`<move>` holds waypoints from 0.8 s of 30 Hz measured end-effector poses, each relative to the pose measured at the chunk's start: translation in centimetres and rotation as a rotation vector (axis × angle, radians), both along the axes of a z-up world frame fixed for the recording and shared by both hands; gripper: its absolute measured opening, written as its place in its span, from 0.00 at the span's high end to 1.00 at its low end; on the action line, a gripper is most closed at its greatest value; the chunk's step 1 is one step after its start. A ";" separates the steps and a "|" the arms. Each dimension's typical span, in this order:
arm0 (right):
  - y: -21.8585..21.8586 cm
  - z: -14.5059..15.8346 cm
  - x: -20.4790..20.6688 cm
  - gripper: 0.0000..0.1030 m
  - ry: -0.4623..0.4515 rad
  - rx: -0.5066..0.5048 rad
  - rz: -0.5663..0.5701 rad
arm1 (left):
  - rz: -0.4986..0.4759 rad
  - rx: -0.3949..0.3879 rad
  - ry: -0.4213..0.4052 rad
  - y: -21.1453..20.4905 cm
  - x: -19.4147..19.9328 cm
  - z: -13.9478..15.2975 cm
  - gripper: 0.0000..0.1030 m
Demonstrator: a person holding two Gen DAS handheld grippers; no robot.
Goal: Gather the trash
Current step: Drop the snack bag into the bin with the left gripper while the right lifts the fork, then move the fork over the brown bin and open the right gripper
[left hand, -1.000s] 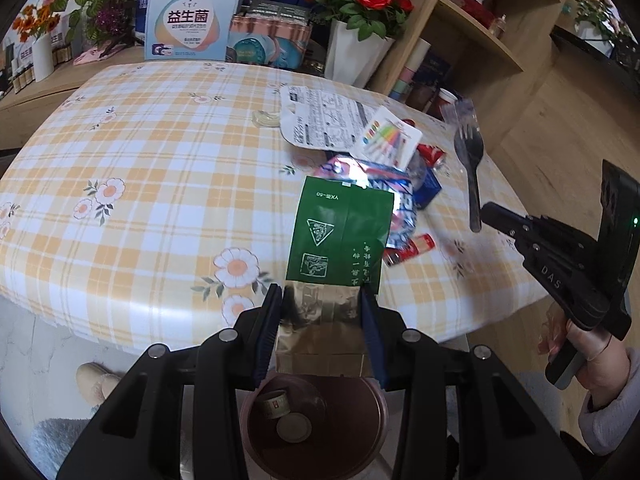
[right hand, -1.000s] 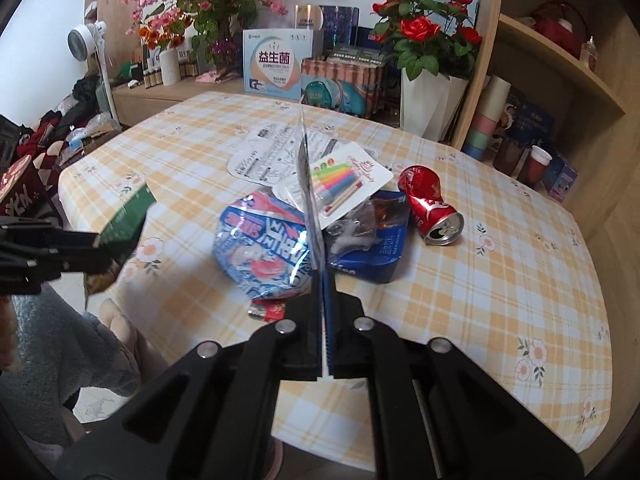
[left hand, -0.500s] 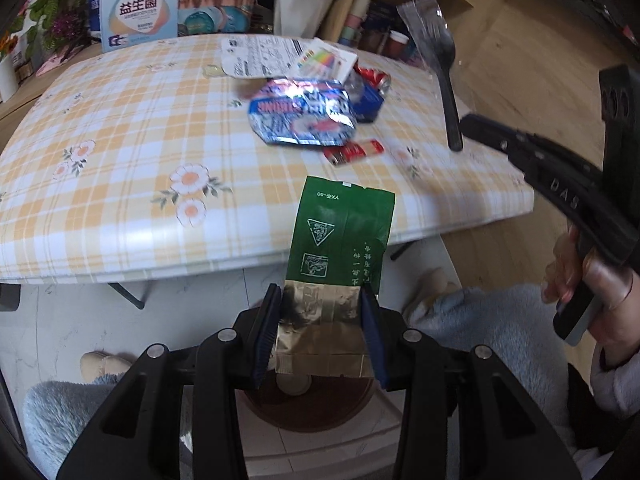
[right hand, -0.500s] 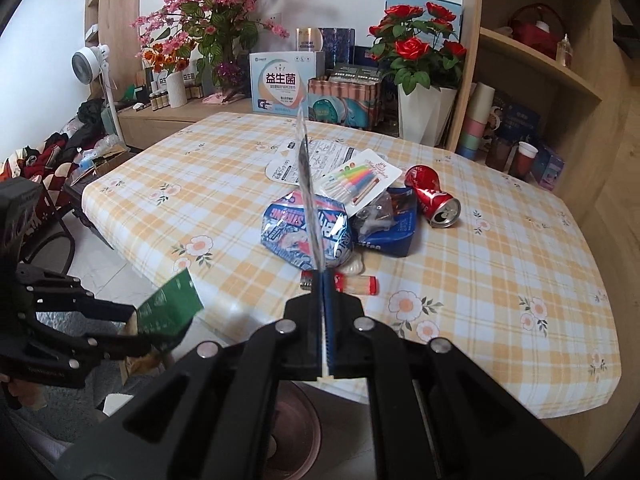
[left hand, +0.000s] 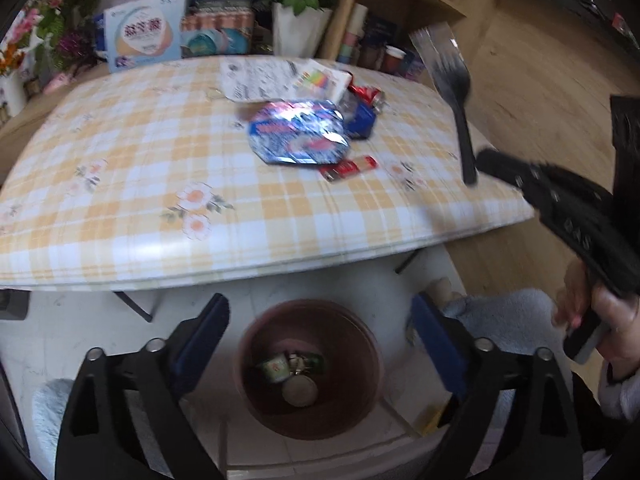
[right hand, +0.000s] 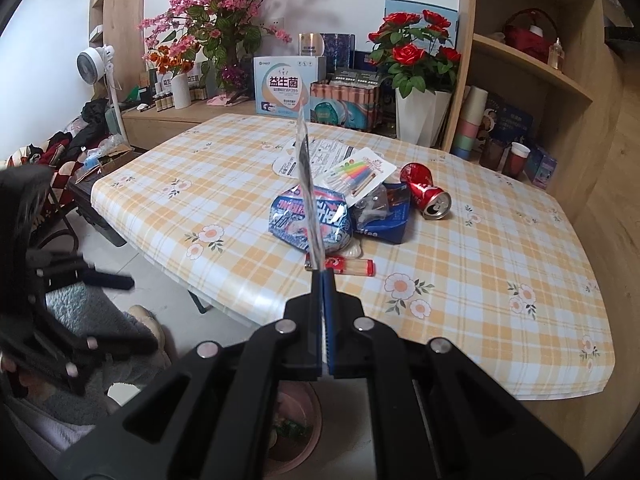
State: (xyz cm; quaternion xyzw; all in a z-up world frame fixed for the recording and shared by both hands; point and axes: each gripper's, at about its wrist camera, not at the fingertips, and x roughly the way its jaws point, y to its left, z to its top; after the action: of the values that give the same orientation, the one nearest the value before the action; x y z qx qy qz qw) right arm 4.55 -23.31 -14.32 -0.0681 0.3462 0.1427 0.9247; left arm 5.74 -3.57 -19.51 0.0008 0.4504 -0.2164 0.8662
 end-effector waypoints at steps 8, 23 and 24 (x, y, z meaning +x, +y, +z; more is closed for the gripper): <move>1.8 -2.4 -0.9 0.95 0.103 -0.001 0.088 | 0.150 0.058 -0.130 3.2 0.9 1.7 0.08; 4.9 -5.4 -1.8 0.38 0.198 -0.075 0.162 | 0.229 0.085 -0.156 5.7 0.8 1.5 0.08; 4.7 -5.3 -1.7 0.33 0.189 -0.080 0.152 | 0.227 0.086 -0.154 5.7 0.8 1.5 0.08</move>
State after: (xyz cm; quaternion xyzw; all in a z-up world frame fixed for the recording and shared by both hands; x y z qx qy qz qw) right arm 2.83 -18.66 -19.61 -0.1171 0.4311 0.2043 0.8710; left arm 6.57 2.10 -18.06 0.0039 0.3888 -0.0969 0.9162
